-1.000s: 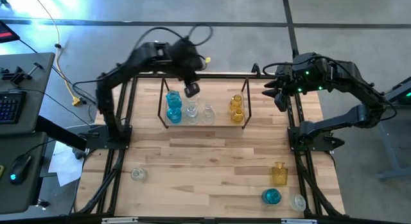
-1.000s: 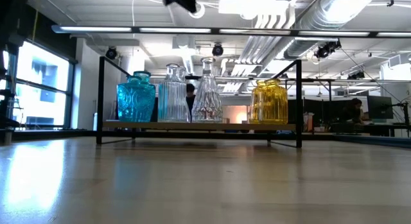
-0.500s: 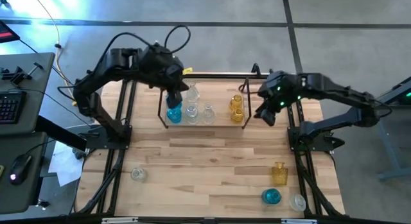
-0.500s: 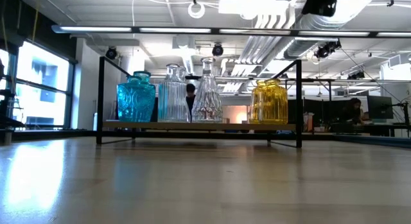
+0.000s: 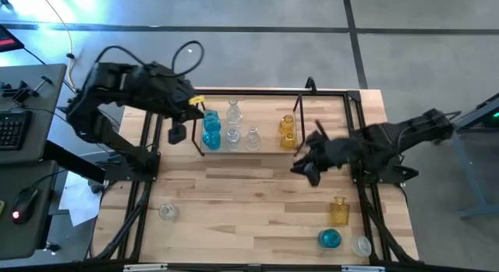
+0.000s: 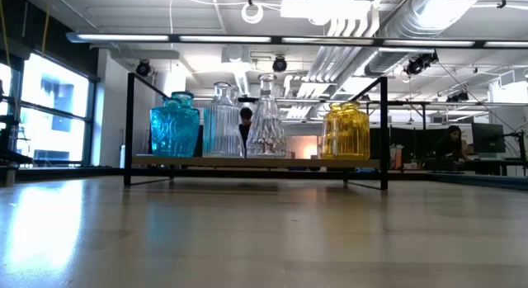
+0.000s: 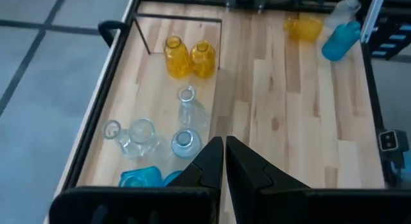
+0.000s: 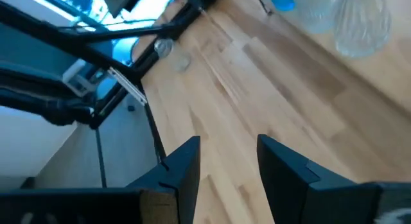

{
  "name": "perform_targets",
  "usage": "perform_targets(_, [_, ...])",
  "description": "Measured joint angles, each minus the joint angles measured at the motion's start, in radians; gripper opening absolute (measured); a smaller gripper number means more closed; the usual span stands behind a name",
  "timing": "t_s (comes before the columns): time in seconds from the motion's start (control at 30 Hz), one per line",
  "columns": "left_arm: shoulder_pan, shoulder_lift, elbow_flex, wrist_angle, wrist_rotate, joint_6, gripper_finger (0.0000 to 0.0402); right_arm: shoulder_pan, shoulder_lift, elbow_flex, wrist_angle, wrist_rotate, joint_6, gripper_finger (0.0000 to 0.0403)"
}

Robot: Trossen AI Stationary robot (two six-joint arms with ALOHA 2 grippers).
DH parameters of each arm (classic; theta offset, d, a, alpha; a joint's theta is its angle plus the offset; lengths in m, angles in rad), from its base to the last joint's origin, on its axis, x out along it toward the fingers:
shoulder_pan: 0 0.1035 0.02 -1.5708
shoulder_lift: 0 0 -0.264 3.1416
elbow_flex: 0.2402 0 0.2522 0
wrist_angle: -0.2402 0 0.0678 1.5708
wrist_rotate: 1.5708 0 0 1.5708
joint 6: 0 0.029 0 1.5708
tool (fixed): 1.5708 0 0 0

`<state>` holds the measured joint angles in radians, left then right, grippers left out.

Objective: Sort vases onto shelf
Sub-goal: Put the blue vase on the shelf aligned with the other blue vases

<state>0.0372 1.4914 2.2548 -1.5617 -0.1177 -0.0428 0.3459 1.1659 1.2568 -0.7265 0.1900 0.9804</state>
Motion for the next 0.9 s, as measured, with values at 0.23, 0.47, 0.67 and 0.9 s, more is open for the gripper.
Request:
perform_targets(0.23, [-0.046,-0.051,0.000,0.015,-0.003,-0.045,0.0009,0.181,0.121,0.000,-0.008,-0.009,0.262,0.0136])
perform_targets(0.47, [-0.102,-0.049,0.000,-0.009,0.003,-0.052,0.0009,0.312,0.250,-0.001,-0.007,-0.269,0.478,0.0136])
perform_targets(0.67, [-0.119,-0.048,0.000,-0.009,0.007,-0.050,0.0009,0.425,0.282,-0.001,-0.011,-0.199,0.635,0.0136])
perform_targets(0.9, [-0.119,-0.048,0.000,-0.009,0.005,-0.009,0.0010,0.476,0.281,-0.001,-0.022,-0.134,0.729,0.0136])
